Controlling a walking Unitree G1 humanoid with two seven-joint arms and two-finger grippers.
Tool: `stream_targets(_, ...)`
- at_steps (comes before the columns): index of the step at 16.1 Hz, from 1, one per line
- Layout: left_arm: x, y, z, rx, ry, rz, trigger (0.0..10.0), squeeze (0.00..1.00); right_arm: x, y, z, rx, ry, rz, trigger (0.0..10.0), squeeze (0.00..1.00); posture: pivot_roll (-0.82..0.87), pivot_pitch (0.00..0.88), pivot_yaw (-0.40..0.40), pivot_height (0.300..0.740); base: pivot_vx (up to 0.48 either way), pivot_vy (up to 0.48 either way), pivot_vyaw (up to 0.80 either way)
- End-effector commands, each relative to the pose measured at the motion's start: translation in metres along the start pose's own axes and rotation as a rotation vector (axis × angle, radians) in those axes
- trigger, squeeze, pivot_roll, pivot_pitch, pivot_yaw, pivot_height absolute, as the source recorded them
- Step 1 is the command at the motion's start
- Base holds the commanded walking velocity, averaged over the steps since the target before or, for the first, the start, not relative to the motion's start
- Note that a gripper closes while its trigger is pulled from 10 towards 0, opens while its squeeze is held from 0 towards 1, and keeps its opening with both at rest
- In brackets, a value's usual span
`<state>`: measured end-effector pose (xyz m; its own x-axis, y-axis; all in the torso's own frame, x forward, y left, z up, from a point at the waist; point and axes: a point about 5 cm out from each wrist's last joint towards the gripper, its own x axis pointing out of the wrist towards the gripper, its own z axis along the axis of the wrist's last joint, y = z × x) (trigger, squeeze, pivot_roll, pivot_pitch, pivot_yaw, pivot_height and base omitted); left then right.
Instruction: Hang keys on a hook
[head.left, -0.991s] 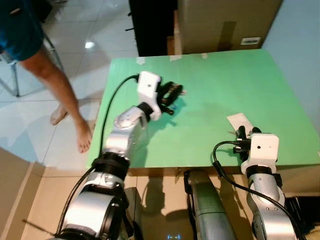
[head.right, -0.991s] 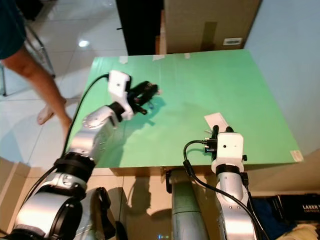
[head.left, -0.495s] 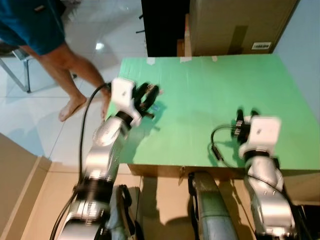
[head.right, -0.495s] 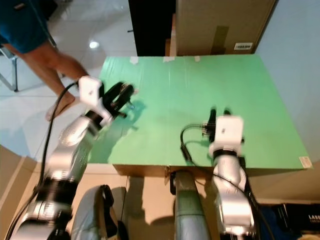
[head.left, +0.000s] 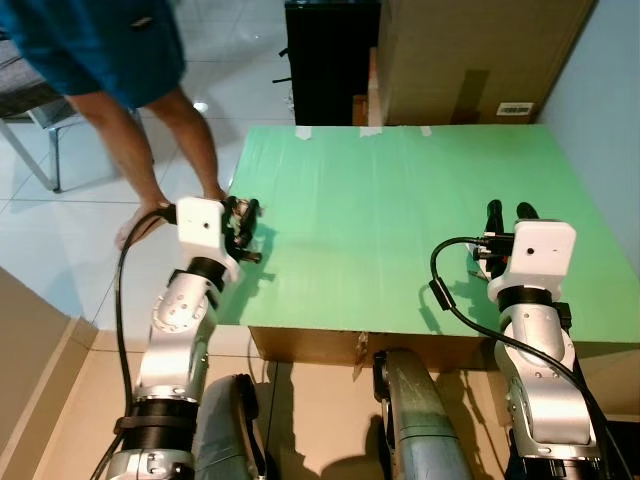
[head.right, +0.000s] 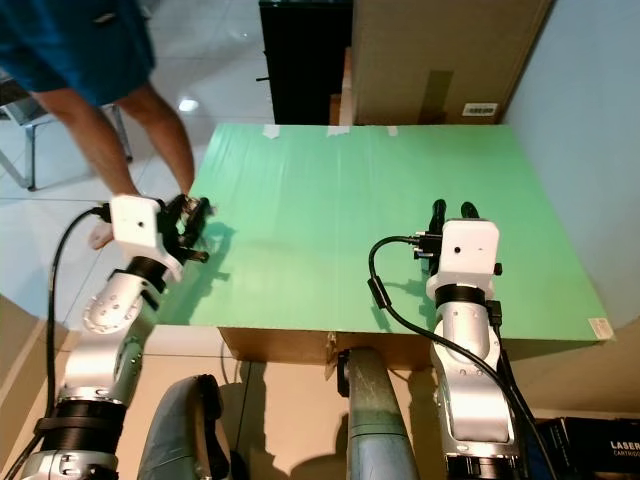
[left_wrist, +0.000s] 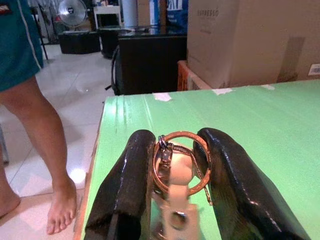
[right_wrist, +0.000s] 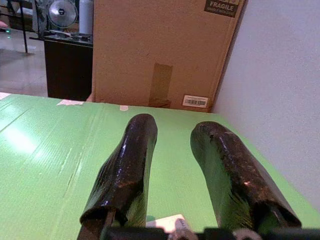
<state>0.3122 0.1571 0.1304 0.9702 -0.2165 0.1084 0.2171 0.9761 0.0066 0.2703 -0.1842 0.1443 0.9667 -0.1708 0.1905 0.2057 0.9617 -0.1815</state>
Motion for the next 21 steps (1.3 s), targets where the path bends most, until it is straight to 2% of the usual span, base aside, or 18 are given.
stream_targets(1,0.003,-0.005,0.009,0.008,-0.030,-0.007,0.0,0.00,0.001,0.001,0.000,0.024,-0.005,0.010,10.0,0.00,-0.20,0.047,0.046,0.556,0.000,0.000,0.00)
stream_targets(4,0.004,-0.015,0.009,-0.018,-0.033,-0.036,0.0,0.00,0.002,0.007,-0.001,0.032,-0.006,0.032,10.0,0.00,-0.20,0.048,0.048,0.556,0.000,0.000,-0.50)
stream_targets(5,0.005,-0.014,0.008,-0.112,-0.018,-0.021,0.0,0.00,0.001,0.008,-0.002,0.033,-0.003,0.034,10.0,0.00,-0.20,0.048,0.048,0.556,0.000,0.000,-0.48)
stream_targets(6,0.006,-0.014,0.008,-0.138,-0.011,-0.024,0.0,0.00,0.001,0.008,-0.003,0.033,0.000,0.035,10.0,0.00,-0.20,0.049,0.050,0.556,0.000,0.000,-0.49)
stream_targets(12,0.010,-0.017,0.009,-0.111,0.002,-0.042,0.0,0.00,0.000,0.008,-0.008,0.024,0.016,0.039,10.0,0.00,-0.21,0.053,0.056,0.580,0.000,0.000,-0.47)
stream_targets(14,0.012,-0.018,0.009,-0.078,0.005,-0.046,0.0,0.00,0.001,0.007,-0.012,-0.017,0.034,0.018,10.0,0.00,-0.21,0.051,0.055,0.580,0.000,0.000,0.00)
stream_targets(18,0.013,-0.018,0.007,-0.047,0.012,-0.053,0.0,0.00,0.000,0.008,-0.015,0.022,0.048,0.037,10.0,0.00,-0.21,0.053,0.055,0.580,0.000,0.000,0.00)
stream_targets(21,0.014,-0.023,0.006,-0.046,0.014,-0.070,0.0,0.00,0.001,0.009,-0.015,0.013,0.050,0.048,10.0,0.00,-0.22,0.055,0.054,0.580,0.000,0.000,0.00)
